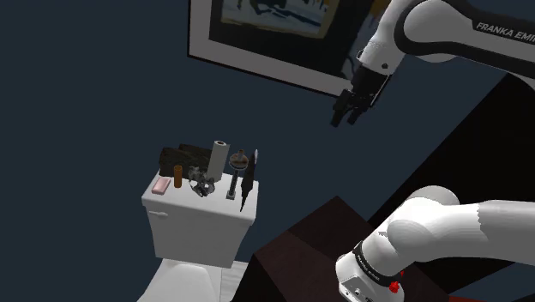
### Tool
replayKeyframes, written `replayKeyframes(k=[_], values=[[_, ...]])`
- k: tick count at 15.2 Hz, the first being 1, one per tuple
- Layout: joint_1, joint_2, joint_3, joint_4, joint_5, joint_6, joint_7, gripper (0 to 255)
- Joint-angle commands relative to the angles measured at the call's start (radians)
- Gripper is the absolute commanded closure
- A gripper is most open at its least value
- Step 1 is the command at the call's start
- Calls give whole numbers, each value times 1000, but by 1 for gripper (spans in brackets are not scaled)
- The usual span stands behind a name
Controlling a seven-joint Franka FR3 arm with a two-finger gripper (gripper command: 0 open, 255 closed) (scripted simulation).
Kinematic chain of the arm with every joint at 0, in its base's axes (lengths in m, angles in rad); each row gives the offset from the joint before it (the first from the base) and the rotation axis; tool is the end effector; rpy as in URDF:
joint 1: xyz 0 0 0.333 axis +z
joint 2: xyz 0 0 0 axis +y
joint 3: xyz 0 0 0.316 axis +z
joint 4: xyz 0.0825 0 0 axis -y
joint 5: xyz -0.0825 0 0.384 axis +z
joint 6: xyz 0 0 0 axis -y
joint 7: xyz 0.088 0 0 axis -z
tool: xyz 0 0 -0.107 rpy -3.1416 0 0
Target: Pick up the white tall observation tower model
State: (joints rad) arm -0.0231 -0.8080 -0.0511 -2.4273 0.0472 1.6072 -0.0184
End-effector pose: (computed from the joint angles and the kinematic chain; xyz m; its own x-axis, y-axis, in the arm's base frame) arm 0.3022 -0.0214 0.5666 0.9991 -0.0413 -0.0113 -0.0421 -0.9956 -0.0842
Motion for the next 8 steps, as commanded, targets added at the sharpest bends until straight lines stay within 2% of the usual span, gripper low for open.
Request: replayKeyframes(k=[1, 8], values=[[0, 0, 0, 0, 0, 0, 0, 0], [25, 202, 54, -33, -3, 239, 17, 0]])
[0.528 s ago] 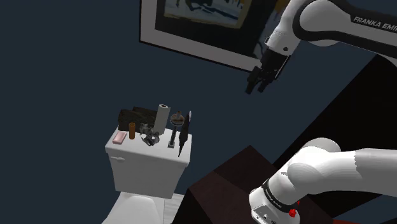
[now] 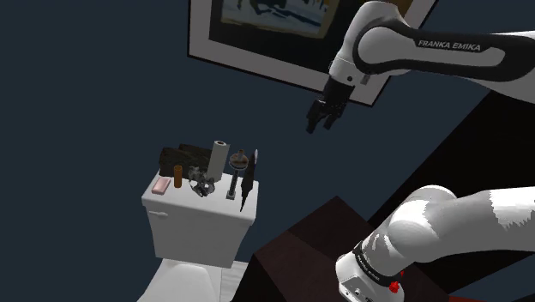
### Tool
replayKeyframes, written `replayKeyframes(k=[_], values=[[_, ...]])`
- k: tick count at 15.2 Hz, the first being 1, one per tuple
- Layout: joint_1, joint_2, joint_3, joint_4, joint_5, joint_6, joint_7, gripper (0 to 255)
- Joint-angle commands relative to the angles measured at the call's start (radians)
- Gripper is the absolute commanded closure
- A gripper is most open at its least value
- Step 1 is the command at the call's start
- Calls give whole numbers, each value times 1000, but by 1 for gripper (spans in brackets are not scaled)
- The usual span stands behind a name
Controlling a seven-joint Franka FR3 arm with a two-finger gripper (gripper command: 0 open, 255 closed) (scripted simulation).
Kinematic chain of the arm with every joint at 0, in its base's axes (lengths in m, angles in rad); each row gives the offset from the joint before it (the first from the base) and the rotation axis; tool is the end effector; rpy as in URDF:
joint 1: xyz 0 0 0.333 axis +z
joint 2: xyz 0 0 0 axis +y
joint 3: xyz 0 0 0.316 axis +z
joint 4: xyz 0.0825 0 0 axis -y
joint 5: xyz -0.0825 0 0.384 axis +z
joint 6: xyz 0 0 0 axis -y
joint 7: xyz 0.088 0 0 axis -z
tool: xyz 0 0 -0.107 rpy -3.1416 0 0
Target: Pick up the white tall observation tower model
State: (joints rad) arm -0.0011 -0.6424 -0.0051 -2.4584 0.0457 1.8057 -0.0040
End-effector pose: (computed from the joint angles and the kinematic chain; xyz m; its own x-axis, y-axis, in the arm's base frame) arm 0.3562 0.0014 0.5144 0.9999 -0.0118 -0.0104 -0.0123 -0.9988 -0.0474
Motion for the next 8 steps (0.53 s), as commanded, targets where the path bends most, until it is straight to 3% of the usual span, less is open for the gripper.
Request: replayKeyframes(k=[1, 8], values=[[6, 69, 15, -1, -3, 73, 6, 0], [19, 324, 65, 47, -33, 282, 38, 0]])
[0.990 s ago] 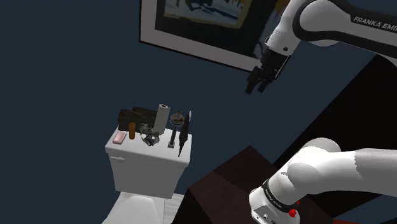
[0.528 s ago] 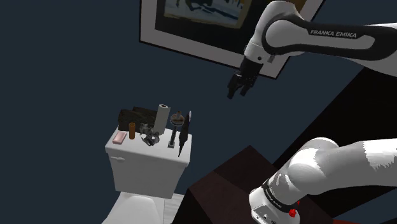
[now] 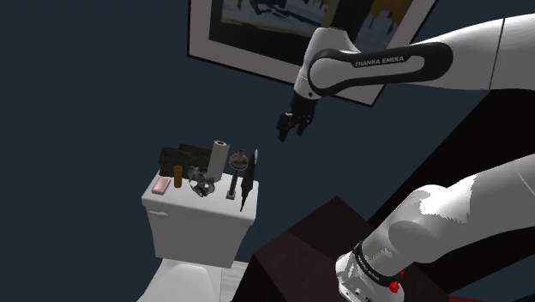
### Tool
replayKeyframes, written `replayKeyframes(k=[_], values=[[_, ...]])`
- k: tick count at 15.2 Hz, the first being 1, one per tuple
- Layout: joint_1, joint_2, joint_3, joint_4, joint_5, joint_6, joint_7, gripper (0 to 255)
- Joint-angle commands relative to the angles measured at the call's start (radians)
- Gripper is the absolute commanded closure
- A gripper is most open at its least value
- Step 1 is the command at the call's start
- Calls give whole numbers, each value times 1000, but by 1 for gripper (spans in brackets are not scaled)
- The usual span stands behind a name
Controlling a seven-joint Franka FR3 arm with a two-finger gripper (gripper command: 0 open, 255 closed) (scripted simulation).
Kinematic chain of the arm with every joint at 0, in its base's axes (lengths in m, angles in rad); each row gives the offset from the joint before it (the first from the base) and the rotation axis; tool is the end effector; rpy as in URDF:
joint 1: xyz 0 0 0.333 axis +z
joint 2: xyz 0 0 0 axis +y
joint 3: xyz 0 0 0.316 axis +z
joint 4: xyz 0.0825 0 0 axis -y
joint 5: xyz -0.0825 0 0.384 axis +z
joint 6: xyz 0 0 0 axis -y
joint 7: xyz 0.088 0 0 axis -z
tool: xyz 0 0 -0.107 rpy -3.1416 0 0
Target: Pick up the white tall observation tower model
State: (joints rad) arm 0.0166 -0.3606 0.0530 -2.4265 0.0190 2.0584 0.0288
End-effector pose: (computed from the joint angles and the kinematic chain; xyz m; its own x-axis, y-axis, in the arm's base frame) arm 0.4289 0.0315 0.4400 0.9996 0.0283 -0.0078 0.0284 -0.9996 0.0022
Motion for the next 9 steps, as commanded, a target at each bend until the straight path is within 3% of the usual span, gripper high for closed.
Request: replayKeyframes(k=[1, 9], values=[[2, 80, 14, 27, -14, 55, 12, 0], [14, 397, 52, 175, -107, 218, 84, 0]])
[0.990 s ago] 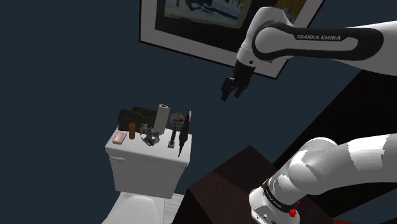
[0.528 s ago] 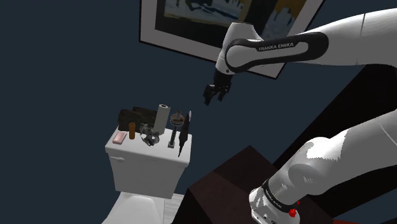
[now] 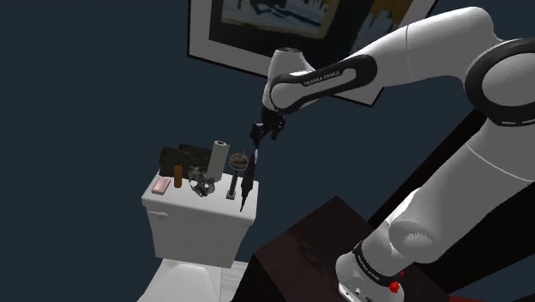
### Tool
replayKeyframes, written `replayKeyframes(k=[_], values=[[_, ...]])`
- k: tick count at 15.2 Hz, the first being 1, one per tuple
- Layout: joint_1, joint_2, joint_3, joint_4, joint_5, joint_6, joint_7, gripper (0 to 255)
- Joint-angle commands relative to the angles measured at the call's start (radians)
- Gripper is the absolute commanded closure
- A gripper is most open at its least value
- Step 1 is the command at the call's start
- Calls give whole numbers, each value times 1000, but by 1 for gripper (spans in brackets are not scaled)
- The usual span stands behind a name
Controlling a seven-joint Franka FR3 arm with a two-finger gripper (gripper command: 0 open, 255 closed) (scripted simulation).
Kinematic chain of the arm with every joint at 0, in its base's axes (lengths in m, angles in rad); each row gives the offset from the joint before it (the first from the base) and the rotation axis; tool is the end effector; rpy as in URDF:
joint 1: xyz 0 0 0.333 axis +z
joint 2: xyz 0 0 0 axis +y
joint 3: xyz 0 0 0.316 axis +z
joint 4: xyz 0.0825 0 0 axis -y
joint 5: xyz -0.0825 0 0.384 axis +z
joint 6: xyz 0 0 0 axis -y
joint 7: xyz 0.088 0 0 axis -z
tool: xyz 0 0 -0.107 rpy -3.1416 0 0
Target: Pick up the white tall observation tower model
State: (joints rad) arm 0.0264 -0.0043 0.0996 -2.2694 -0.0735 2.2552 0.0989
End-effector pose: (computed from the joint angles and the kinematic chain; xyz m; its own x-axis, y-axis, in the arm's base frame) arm 0.5122 0.0629 0.3592 0.9973 0.0736 -0.0056 0.0738 -0.9956 0.0577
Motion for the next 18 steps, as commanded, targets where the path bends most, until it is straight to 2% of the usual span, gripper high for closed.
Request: replayKeyframes(k=[1, 6, 12, 18], values=[[7, 81, 7, 42, -30, 36, 25, 0], [32, 280, 4, 183, -106, 86, 76, 0], [74, 508, -16, 383, -176, 103, 116, 0], [80, 566, -26, 385, -191, 159, 132, 0]])
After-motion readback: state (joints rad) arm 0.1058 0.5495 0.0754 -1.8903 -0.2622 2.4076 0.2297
